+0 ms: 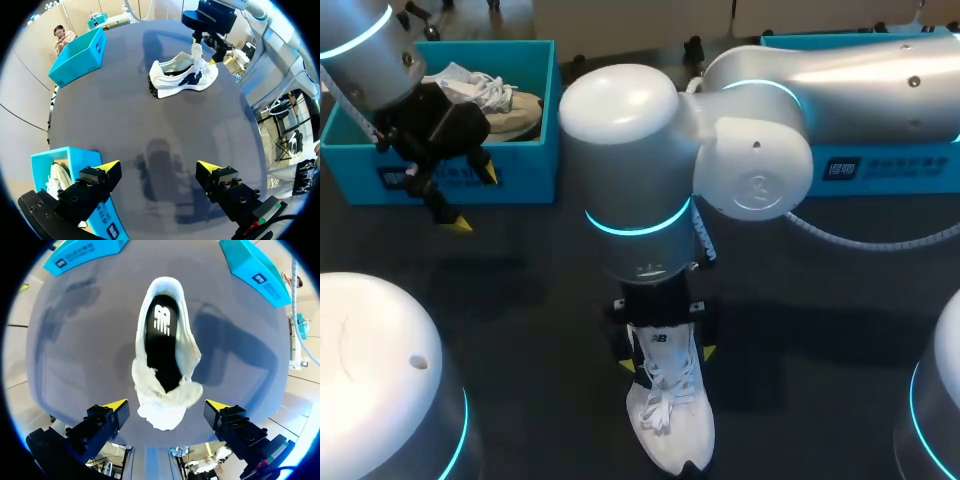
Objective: Take the shoe out of the shoebox, open the shoe tongue, remove and reinsert the insole, then place the shoe into the shoebox
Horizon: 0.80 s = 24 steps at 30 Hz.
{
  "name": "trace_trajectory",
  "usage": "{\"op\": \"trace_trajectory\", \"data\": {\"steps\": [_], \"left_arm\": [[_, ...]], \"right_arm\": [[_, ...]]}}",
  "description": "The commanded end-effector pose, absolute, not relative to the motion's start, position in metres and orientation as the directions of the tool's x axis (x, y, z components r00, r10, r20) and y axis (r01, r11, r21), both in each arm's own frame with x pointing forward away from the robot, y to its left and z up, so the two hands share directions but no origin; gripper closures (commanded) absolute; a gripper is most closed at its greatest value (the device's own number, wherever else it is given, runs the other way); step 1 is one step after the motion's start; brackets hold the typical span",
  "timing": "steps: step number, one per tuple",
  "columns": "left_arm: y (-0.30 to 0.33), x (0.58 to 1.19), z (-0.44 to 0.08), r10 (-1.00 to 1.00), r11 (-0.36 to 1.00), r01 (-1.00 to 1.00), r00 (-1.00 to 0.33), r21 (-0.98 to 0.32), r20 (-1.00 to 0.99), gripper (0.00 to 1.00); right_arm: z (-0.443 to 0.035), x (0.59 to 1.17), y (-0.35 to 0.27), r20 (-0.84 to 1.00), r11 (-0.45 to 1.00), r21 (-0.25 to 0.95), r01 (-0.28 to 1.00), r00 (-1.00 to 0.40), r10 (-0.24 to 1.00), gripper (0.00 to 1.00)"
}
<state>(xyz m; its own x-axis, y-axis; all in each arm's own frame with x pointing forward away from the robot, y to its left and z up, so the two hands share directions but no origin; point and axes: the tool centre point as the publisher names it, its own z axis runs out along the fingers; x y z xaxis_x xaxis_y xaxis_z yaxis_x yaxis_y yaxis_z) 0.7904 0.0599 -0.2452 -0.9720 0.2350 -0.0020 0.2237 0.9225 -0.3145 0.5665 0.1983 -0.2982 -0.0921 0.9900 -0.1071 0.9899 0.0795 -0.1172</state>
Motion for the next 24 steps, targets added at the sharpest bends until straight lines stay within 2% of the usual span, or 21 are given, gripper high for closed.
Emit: {"op": "trace_trajectory", "data": {"steps": [1,11,12,13,14,15,16,20,24], "left_arm": [[0.06,0.791,-0.245,0.236,0.923,0.224,-0.972,-0.312,-0.001,0.0],[0.06,0.791,-0.245,0.236,0.923,0.224,-0.972,-0.312,-0.001,0.0],[0.06,0.791,-0.245,0.236,0.923,0.224,-0.972,-0.312,-0.001,0.0],[0.06,0.791,-0.245,0.236,0.923,0.224,-0.972,-0.312,-0.001,0.0],[0.06,0.791,-0.245,0.236,0.923,0.224,-0.972,-0.312,-0.001,0.0],[0.06,0.791,-0.245,0.236,0.923,0.224,-0.972,-0.312,-0.001,0.0],[0.06,0.791,-0.245,0.236,0.923,0.224,-0.972,-0.312,-0.001,0.0],[0.06,0.791,-0.245,0.236,0.923,0.224,-0.972,-0.312,-0.001,0.0],[0.06,0.791,-0.245,0.236,0.923,0.224,-0.972,-0.312,-0.001,0.0]], "right_arm": [[-0.293,0.544,0.2,-0.093,0.037,-0.083,0.996,-0.045,0.995,0.0],[-0.283,0.528,0.215,-0.054,0.064,-0.105,0.992,-0.07,0.996,0.0],[-0.283,0.528,0.215,-0.063,0.057,-0.108,0.993,-0.064,0.996,0.05],[-0.282,0.527,0.214,-0.066,0.053,-0.11,0.993,-0.06,0.996,0.14],[-0.281,0.527,0.213,-0.066,0.051,-0.107,0.993,-0.059,0.996,0.25],[-0.281,0.527,0.213,-0.075,0.036,-0.111,0.993,-0.044,0.996,0.42],[-0.281,0.527,0.213,-0.088,0.015,-0.119,0.993,-0.026,0.996,0.5],[-0.28,0.524,0.211,-0.089,0.006,-0.109,0.994,-0.016,0.996,0.58],[-0.283,0.527,0.209,-0.09,0.012,-0.1,0.995,-0.021,0.996,0.6]]}}
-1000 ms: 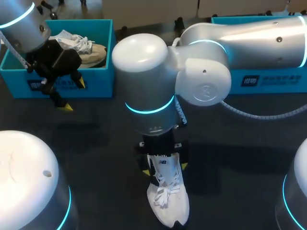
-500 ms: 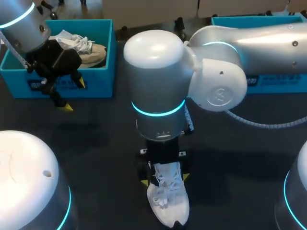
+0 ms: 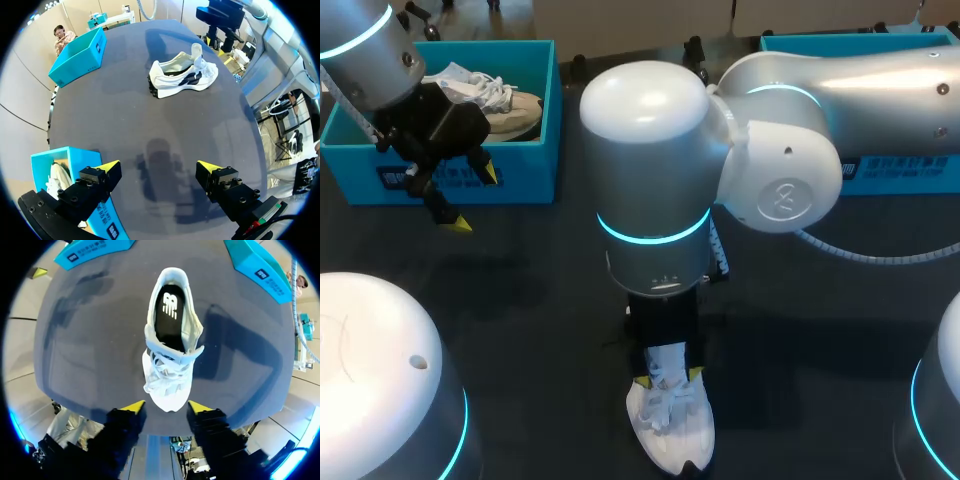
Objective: Take the shoe out of the shoebox, open the shoe tongue, remove and reinsert the insole, then place the shoe into the shoebox
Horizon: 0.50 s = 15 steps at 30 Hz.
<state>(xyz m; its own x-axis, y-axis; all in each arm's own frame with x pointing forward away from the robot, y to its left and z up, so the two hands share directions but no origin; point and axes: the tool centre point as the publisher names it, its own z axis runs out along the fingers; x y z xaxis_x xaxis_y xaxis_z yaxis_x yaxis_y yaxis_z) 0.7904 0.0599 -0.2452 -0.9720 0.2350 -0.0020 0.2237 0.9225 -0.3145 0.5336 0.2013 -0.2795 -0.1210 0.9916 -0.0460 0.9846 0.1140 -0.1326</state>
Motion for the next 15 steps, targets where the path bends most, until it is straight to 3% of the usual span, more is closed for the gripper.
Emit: {"op": "trace_trajectory", "data": {"steps": [1,9,15], "left_arm": [[0.06,0.791,-0.245,0.236,0.923,0.224,-0.972,-0.312,-0.001,0.0],[0.06,0.791,-0.245,0.236,0.923,0.224,-0.972,-0.312,-0.001,0.0],[0.06,0.791,-0.245,0.236,0.923,0.224,-0.972,-0.312,-0.001,0.0]], "right_arm": [[-0.285,0.529,0.207,-0.089,0.014,-0.099,0.995,-0.023,0.996,0.6],[-0.298,0.559,0.199,-0.099,0.038,-0.087,0.995,-0.047,0.994,0.62],[-0.31,0.579,0.197,-0.073,0.073,-0.073,0.995,-0.078,0.994,0.7]]}}
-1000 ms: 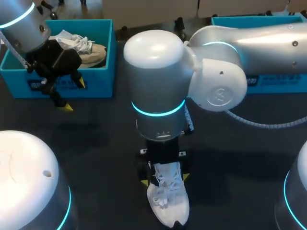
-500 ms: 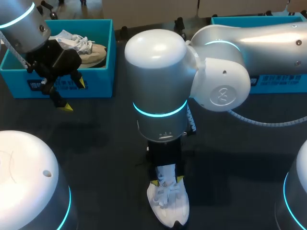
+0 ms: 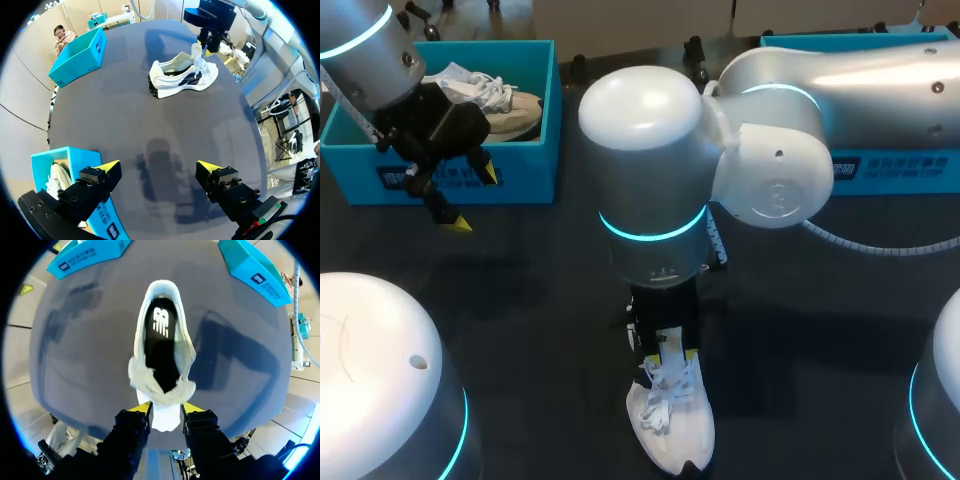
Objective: Take the shoe out of the shoebox, open the shoe tongue, remove and reinsert the insole, then place the shoe into the shoebox
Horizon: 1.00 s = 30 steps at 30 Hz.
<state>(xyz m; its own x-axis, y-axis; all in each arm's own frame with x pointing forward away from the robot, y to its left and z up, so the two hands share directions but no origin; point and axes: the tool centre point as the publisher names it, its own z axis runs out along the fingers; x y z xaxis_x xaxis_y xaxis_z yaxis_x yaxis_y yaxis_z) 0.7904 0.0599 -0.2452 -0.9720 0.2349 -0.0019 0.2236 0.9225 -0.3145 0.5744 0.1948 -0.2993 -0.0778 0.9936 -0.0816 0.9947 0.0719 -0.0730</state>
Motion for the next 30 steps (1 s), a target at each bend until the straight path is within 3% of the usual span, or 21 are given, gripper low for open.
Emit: {"op": "trace_trajectory", "data": {"steps": [1,7,13,23,30], "left_arm": [[0.06,0.791,-0.245,0.236,0.923,0.224,-0.972,-0.312,-0.001,0.0],[0.06,0.791,-0.245,0.236,0.923,0.224,-0.972,-0.312,-0.001,0.0],[0.06,0.791,-0.245,0.236,0.923,0.224,-0.972,-0.312,-0.001,0.0],[0.06,0.791,-0.245,0.236,0.923,0.224,-0.972,-0.312,-0.001,0.0],[0.06,0.791,-0.245,0.236,0.923,0.224,-0.972,-0.312,-0.001,0.0]], "right_arm": [[-0.313,0.583,0.196,-0.068,0.076,-0.074,0.994,-0.081,0.994,0.71],[-0.332,0.6,0.189,-0.021,0.095,-0.069,0.993,-0.097,0.995,0.82],[-0.338,0.608,0.186,0.01,0.102,-0.077,0.992,-0.102,0.995,0.82],[-0.296,0.6,0.196,-0.088,0.137,-0.05,0.989,-0.141,0.986,0.8],[-0.309,0.621,0.199,-0.084,0.199,-0.059,0.978,-0.204,0.975,0.79]]}}
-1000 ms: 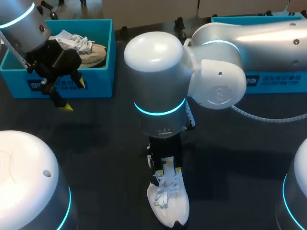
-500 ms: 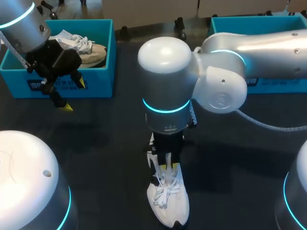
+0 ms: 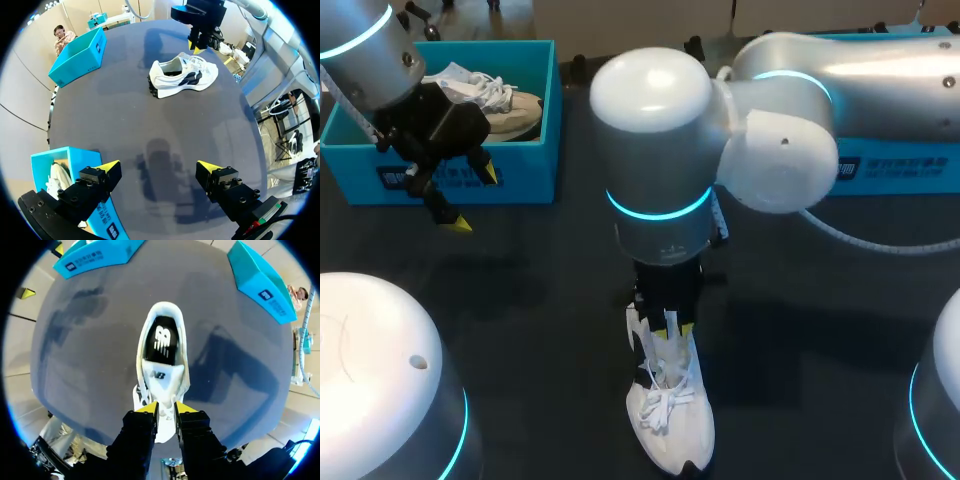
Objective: Take the shoe out of the shoebox, open the shoe tongue, remove and reinsert the insole, then place the shoe into the shoebox
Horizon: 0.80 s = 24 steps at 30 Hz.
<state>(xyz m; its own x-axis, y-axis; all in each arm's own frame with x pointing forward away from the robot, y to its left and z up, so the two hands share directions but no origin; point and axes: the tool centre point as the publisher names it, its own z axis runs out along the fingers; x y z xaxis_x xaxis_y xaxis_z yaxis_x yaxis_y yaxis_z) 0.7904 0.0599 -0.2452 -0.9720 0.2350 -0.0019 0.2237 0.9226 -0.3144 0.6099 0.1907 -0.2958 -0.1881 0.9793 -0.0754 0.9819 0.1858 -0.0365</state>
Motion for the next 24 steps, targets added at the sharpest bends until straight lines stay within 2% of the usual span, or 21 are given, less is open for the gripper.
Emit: {"op": "trace_trajectory", "data": {"steps": [1,11,17,19,20,24], "left_arm": [[0.06,0.791,-0.245,0.236,0.923,0.224,-0.972,-0.312,-0.001,0.0],[0.06,0.791,-0.245,0.236,0.923,0.224,-0.972,-0.312,-0.001,0.0],[0.06,0.791,-0.245,0.236,0.923,0.224,-0.972,-0.312,-0.001,0.0],[0.06,0.791,-0.245,0.236,0.923,0.224,-0.972,-0.312,-0.001,0.0],[0.06,0.791,-0.245,0.236,0.923,0.224,-0.972,-0.312,-0.001,0.0],[0.06,0.791,-0.245,0.236,0.923,0.224,-0.972,-0.312,-0.001,0.0]], "right_arm": [[-0.313,0.623,0.198,-0.078,0.211,-0.06,0.976,-0.215,0.974,0.79],[-0.339,0.635,0.195,-0.01,0.239,-0.07,0.969,-0.24,0.971,0.78],[-0.306,0.629,0.194,-0.05,0.272,-0.036,0.962,-0.274,0.96,0.76],[-0.295,0.63,0.192,-0.036,0.337,-0.044,0.941,-0.338,0.94,0.72],[-0.291,0.632,0.189,-0.016,0.385,-0.04,0.922,-0.386,0.922,0.65],[-0.276,0.641,0.179,0.028,0.55,-0.03,0.834,-0.55,0.835,0.53]]}}
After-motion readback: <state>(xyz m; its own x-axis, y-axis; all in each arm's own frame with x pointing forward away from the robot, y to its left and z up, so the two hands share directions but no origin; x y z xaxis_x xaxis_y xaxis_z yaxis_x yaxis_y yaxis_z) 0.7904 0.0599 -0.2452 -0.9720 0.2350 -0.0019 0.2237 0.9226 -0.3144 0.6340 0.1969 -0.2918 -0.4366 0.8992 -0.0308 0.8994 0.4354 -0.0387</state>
